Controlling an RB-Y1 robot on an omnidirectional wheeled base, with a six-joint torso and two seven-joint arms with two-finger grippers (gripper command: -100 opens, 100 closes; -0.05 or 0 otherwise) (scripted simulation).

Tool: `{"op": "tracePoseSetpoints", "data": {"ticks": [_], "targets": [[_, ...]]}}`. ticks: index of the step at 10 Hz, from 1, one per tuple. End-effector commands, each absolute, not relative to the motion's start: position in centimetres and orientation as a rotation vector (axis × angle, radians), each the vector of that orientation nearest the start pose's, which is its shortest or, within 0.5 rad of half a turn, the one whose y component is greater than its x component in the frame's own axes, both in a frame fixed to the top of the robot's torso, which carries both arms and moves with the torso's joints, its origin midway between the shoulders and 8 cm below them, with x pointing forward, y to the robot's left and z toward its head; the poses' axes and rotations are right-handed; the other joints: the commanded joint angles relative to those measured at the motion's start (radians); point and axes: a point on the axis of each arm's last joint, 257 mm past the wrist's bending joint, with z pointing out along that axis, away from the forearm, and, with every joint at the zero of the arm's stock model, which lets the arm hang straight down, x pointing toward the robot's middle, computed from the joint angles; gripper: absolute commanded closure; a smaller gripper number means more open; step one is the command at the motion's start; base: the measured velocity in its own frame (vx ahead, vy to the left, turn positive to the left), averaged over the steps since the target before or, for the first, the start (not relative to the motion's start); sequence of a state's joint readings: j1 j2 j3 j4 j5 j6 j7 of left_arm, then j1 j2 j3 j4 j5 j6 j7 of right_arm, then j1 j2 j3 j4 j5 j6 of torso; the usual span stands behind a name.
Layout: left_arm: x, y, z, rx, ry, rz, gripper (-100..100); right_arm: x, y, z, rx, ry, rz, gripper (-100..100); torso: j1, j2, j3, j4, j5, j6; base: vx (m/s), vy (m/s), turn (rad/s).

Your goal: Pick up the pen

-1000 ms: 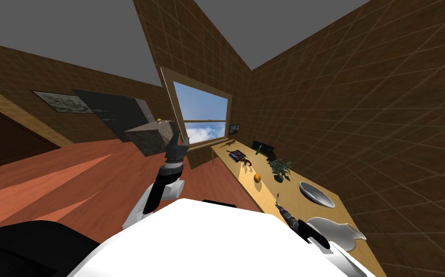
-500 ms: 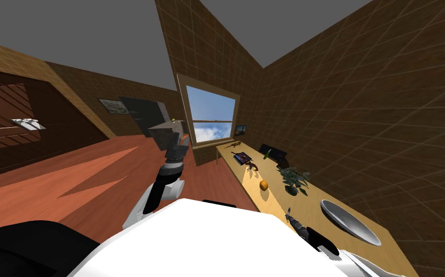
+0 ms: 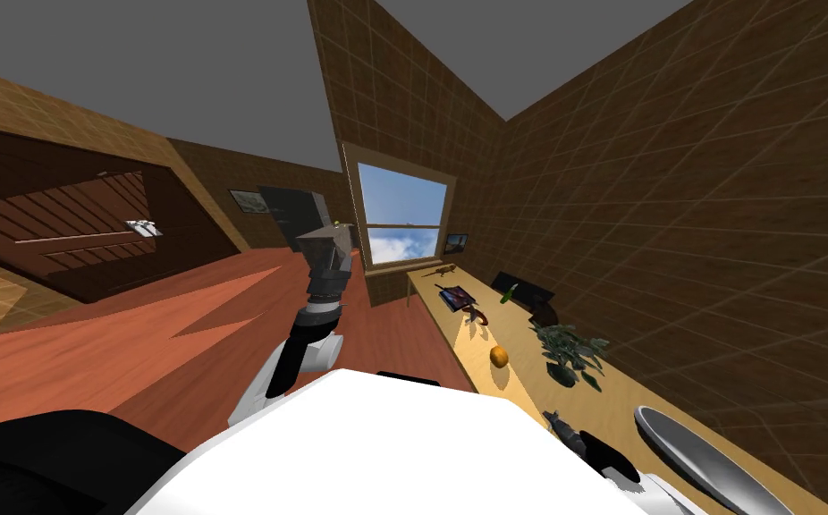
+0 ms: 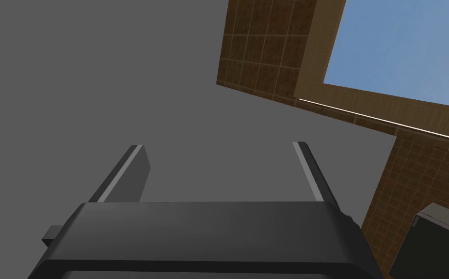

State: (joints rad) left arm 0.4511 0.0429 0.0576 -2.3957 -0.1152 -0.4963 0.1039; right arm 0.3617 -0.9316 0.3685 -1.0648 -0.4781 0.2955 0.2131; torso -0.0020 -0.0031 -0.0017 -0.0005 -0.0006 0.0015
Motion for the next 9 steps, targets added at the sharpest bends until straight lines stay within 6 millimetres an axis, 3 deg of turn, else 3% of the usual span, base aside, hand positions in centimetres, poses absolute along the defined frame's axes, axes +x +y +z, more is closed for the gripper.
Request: {"op": "tracePoseSetpoints", "data": {"ticks": [1,3,4,5,9], "targets": [[32.0,26.5,8.8,-0.46,0.583,-1.316,0,13.5,-63.4,-52.3,1.423,2.252,-0.264,-100,0.0,0.0,0.0,0.0,0.0,0.0,0.023,-0.037,0.246],[32.0,26.5,8.8,-0.46,0.583,-1.316,0,13.5,-63.3,-52.4,1.424,2.253,-0.266,-100,-0.002,-0.001,-0.001,0.0,0.0,0.0,0.02,-0.044,0.17],[32.0,26.5,8.8,-0.46,0.583,-1.316,0,13.5,-63.4,-52.4,1.425,2.252,-0.267,0,-0.001,0.0,0.0,0.0,0.0,0.001,0.003,-0.006,-0.008],[32.0,26.5,8.8,-0.46,0.583,-1.316,0,13.3,-63.1,-53.2,1.431,2.245,-0.268,-100,0.001,0.001,0.0,0.0,0.0,0.001,0.005,-0.032,0.05],[32.0,26.5,8.8,-0.46,0.583,-1.316,0,13.0,-62.5,-54.2,1.439,2.24,-0.271,-100,-0.002,0.001,0.001,0.0,-0.001,0.001,0.004,-0.05,0.033]]}}
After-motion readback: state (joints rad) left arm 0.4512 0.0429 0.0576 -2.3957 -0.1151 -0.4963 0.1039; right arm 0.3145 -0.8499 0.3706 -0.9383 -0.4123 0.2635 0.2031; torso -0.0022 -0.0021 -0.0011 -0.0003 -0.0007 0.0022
